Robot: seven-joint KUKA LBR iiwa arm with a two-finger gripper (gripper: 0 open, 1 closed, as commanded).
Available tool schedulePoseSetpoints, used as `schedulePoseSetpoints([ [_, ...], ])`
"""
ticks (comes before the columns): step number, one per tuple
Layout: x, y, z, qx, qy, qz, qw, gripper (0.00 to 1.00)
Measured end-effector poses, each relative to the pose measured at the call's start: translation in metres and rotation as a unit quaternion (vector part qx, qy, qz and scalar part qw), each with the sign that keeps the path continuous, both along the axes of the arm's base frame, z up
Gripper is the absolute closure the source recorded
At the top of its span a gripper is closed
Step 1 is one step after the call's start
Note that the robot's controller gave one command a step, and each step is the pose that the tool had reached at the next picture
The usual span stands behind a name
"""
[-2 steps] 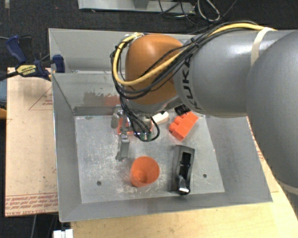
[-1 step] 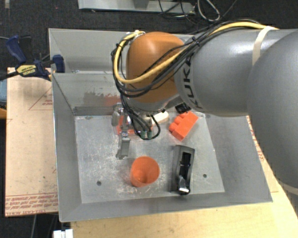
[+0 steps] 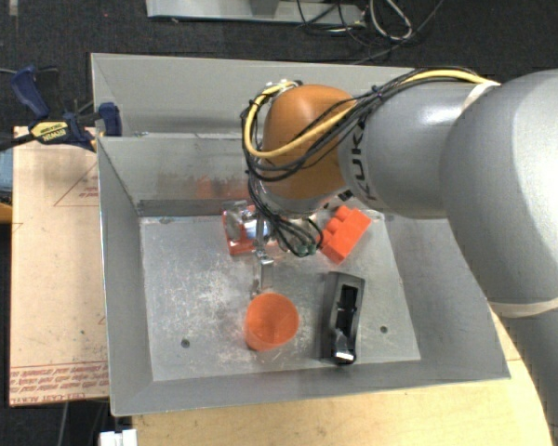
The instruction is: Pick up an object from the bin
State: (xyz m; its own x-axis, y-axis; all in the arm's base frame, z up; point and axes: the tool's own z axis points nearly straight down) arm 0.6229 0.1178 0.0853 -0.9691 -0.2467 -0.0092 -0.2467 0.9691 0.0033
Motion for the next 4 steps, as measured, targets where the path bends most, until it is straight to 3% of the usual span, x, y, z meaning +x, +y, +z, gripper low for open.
schedulePoseSetpoints([
  [1, 0.03, -0.007, 0.06, 0.001, -0.0028, -0.016, 0.9999, 0.0],
  [2, 0.033, -0.057, 0.016, 0.001, -0.0022, 0.017, 0.9998, 0.0],
  [3, 0.028, -0.051, -0.01, 0.006, -0.0099, -0.096, 0.9953, 0.0],
  [4, 0.028, -0.064, -0.007, 0.004, -0.0119, -0.045, 0.9989, 1.0],
])
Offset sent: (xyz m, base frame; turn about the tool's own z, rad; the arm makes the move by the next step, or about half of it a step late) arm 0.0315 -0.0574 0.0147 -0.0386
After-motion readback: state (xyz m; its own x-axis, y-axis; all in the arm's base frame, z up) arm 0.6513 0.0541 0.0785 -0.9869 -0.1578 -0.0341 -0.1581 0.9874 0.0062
